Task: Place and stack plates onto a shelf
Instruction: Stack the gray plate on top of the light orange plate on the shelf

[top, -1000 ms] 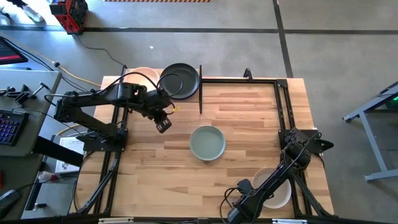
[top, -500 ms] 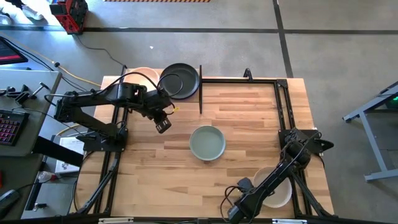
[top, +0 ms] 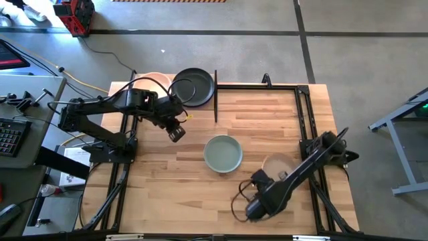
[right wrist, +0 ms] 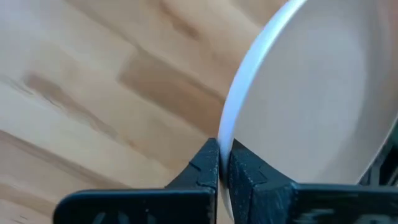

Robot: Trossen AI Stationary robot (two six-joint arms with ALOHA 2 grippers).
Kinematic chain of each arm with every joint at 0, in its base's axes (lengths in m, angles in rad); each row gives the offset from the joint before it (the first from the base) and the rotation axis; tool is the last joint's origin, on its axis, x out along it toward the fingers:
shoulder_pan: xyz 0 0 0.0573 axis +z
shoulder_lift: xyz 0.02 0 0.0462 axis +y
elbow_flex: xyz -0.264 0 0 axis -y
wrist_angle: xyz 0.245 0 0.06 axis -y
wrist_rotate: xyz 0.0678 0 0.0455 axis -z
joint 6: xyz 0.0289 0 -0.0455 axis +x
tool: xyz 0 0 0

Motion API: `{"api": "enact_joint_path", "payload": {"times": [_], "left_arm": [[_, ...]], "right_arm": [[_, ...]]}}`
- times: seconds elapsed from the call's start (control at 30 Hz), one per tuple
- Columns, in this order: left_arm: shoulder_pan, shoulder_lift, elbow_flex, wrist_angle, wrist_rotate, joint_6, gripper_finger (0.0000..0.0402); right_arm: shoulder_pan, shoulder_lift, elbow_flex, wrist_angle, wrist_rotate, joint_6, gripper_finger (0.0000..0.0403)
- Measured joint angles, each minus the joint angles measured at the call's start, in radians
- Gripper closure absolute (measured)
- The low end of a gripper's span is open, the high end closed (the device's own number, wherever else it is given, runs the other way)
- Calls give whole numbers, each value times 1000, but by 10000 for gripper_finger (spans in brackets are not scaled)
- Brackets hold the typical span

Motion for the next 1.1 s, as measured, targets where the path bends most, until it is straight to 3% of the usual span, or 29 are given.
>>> {"api": "enact_joint_path", "payload": {"times": [0.2,0.87,1.1], "left_arm": [[53,0,0,0,61,-47,358],[205,0,0,0,51,67,356],[212,3,0,-2,51,81,328]], "right_arm": [[-82,-109,1,-11,103,-187,403],[-494,-273,2,159,189,-1176,403],[-610,-310,2,226,222,-1449,403]]}}
